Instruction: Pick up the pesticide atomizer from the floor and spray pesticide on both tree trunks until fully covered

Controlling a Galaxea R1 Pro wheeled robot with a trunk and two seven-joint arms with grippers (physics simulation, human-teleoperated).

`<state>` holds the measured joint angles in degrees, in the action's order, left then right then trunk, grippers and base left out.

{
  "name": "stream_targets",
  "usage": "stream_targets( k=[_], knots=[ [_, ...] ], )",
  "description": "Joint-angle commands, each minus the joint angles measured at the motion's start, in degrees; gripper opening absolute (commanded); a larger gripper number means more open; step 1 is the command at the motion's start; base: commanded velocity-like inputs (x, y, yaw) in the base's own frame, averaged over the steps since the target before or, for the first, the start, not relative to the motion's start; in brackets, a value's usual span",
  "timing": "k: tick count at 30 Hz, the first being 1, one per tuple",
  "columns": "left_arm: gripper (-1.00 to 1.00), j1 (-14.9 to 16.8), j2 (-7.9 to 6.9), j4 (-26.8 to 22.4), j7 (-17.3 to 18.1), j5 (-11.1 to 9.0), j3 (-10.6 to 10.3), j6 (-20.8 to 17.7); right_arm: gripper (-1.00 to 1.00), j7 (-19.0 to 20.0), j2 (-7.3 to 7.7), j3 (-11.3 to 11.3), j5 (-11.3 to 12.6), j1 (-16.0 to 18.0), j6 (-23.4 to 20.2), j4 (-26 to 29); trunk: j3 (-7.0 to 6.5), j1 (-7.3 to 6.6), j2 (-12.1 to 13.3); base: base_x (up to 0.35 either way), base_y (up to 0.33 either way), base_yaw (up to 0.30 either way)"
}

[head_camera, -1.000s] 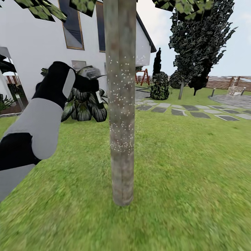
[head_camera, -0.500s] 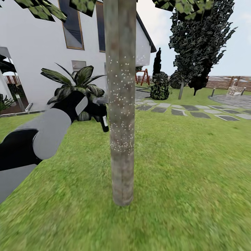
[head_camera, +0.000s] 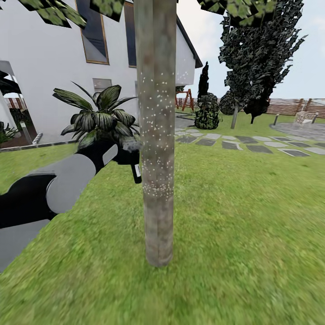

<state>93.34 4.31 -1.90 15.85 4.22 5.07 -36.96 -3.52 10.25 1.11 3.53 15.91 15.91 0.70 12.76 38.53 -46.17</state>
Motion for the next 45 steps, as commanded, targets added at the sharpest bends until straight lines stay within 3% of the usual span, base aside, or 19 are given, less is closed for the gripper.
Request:
stream_targets(
  k=[1, 3, 5, 9, 11, 14, 16, 19, 21, 24, 36, 45],
  knots=[
    [-1.0, -1.33, -0.03, -0.03, -0.12, 1.69, 0.16, 0.12, 1.0, 0.0, 0.02, 0.0, -0.01, 0.0, 0.0, 0.0, -0.01, 0.0, -0.01, 0.0, 0.0, 0.0],
    [-1.0, -4.39, -0.07, -0.03, -0.12, 6.28, 0.13, 0.89, 1.0, 0.0, -0.03, 0.02, -0.02, 0.0, 0.0, 0.0, -0.01, 0.0, -0.01, 0.0, 0.0, 0.0],
    [-1.0, -8.15, -0.14, -0.03, -0.12, 8.0, 0.12, 5.72, 1.0, 0.0, -0.05, 0.03, -0.02, 0.0, 0.0, 0.0, -0.01, 0.0, -0.01, 0.0, 0.0, 0.0],
    [-1.0, -12.74, -0.65, -0.03, -0.12, 8.53, 0.14, 8.86, 1.0, 0.0, -0.04, 0.03, -0.01, 0.0, 0.0, 0.0, -0.01, 0.0, -0.01, 0.0, 0.0, 0.0],
    [-1.0, -15.11, -0.94, 0.03, -0.12, 8.59, 0.18, 12.89, 1.0, 0.0, -0.05, 0.04, -0.02, 0.0, 0.03, 0.0, -0.01, 0.0, -0.01, 0.0, 0.0, 0.0],
    [-1.0, -18.75, -1.2, 0.05, -0.12, 8.54, 0.16, 15.66, 1.0, 0.0, -0.05, -0.02, -0.02, 0.0, 0.01, 0.0, -0.01, 0.0, -0.01, 0.0, 0.0, 0.0],
    [-1.0, -21.96, -1.26, 0.06, -0.02, 8.43, 0.19, 21.54, 1.0, 0.02, -0.05, 0.01, 0.03, 0.0, 0.05, 0.0, -0.01, 0.0, -0.01, 0.0, 0.0, 0.0],
    [-1.0, -25.75, -1.18, 0.1, 0.14, 8.23, 0.2, 24.83, 1.0, 0.07, -0.17, 0.03, 0.06, 0.0, 0.08, 0.0, -0.01, 0.0, -0.01, 0.0, 0.0, 0.0],
    [-1.0, -30.33, -1.15, 0.13, 0.15, 8.2, 0.21, 32.98, 1.0, 0.08, -0.3, 0.04, 0.07, 0.0, 0.09, 0.0, -0.01, 0.0, -0.01, 0.0, 0.0, 0.0],
    [-1.0, -33.38, -1.15, 0.07, 0.15, 8.21, 0.21, 36.75, 1.0, 0.09, -0.39, 0.02, 0.07, 0.0, 0.09, 0.0, -0.01, 0.0, -0.01, 0.0, 0.0, 0.0],
    [-1.0, -34.28, -1.23, 0.06, -0.09, 8.26, 0.29, 37.29, 1.0, 0.18, -1.81, -0.04, 0.07, 0.0, 0.0, -0.18, -0.01, 0.0, -0.01, 0.0, 0.214, -0.001],
    [-1.0, -34.28, -1.31, -0.03, 0.29, 8.2, 0.29, 37.24, 1.0, 0.16, -1.86, -0.19, 0.29, 0.0, 0.0, -0.44, -0.01, 0.0, -0.01, 0.0, 0.35, -0.163]
  ],
)
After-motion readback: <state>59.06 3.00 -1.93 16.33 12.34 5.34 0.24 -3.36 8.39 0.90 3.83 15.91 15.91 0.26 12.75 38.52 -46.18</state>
